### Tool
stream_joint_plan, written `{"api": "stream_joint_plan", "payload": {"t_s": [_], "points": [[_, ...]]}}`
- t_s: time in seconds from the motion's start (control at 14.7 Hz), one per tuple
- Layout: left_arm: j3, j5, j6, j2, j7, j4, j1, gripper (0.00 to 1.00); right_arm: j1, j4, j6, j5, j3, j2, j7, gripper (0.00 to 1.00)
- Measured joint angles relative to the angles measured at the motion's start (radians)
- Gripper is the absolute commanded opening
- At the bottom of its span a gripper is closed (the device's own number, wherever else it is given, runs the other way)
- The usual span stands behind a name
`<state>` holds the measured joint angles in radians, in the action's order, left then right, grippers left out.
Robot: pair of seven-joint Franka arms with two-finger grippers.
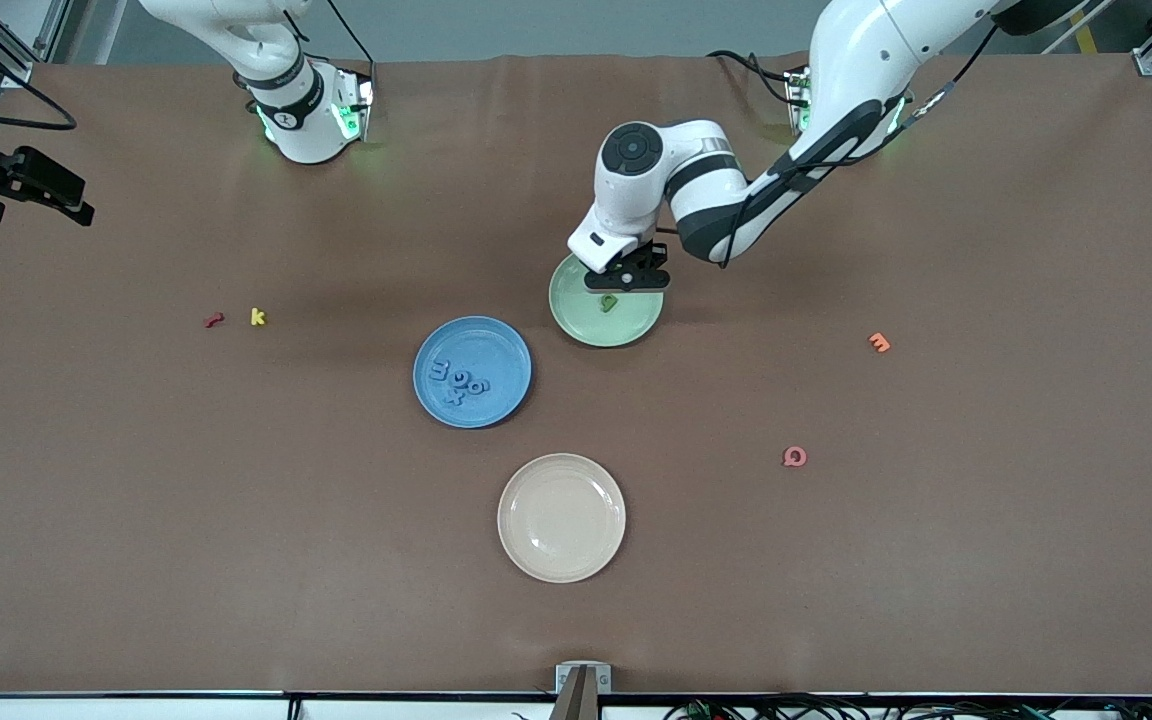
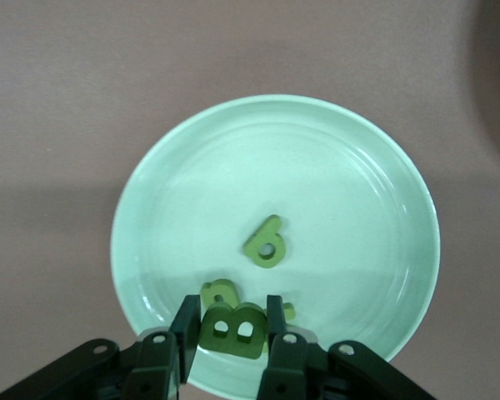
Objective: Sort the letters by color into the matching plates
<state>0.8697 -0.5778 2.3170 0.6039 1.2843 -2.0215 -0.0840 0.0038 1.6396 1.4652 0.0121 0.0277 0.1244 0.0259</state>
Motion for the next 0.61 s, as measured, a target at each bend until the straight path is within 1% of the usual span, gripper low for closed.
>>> {"api": "stream_joint_plan", "payload": {"t_s": [0.2, 0.41, 0.61], "points": [[-0.054, 0.0, 0.0, 0.028, 0.015, 0.046, -0.076, 0.23, 0.0, 0.0, 0.014, -0.003, 0.002, 0.0, 0.0, 1.0], [-0.085, 0.0, 0.0, 0.057, 0.016, 0.09, -0.123, 0.23, 0.0, 0.0, 0.03, -0.035, 0.005, 0.0, 0.0, 1.0], [-0.131, 0.0, 0.0, 0.079, 0.017, 0.135, -0.182, 0.23, 0.0, 0.0, 0.035, -0.045, 0.005, 0.0, 0.0, 1.0]]}}
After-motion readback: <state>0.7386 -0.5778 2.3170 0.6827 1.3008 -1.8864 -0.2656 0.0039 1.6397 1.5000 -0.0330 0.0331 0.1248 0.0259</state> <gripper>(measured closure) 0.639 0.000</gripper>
